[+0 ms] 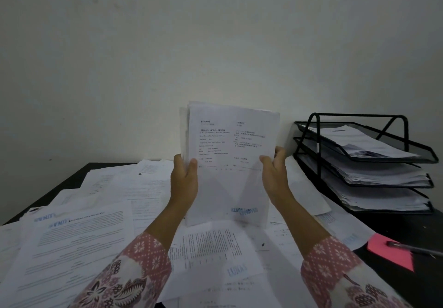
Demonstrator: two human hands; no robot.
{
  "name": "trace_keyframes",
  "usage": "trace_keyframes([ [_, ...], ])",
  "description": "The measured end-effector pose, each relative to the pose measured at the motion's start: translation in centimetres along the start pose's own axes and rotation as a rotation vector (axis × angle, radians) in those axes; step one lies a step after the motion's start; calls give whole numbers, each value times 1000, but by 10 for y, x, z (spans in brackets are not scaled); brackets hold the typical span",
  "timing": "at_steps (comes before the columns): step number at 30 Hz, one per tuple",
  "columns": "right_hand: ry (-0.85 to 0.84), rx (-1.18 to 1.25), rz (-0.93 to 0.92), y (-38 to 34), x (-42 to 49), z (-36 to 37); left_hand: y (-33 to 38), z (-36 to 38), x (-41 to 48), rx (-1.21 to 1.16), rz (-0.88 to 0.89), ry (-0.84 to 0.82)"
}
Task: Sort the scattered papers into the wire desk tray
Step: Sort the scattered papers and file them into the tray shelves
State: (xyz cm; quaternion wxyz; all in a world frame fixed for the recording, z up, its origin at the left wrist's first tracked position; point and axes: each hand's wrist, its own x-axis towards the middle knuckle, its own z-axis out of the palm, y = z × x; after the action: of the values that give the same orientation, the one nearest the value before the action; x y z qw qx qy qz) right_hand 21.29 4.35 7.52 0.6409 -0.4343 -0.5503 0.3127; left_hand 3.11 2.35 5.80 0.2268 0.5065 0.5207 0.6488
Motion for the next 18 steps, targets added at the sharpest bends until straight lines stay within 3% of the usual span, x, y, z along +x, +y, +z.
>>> trace_keyframes([
  [8, -73, -43, 66, -1, -6, -5, 1, 5, -6, 38, -7, -71],
  [18, 50, -62, 83, -16, 4, -61, 22, 37, -13, 184, 14, -219],
])
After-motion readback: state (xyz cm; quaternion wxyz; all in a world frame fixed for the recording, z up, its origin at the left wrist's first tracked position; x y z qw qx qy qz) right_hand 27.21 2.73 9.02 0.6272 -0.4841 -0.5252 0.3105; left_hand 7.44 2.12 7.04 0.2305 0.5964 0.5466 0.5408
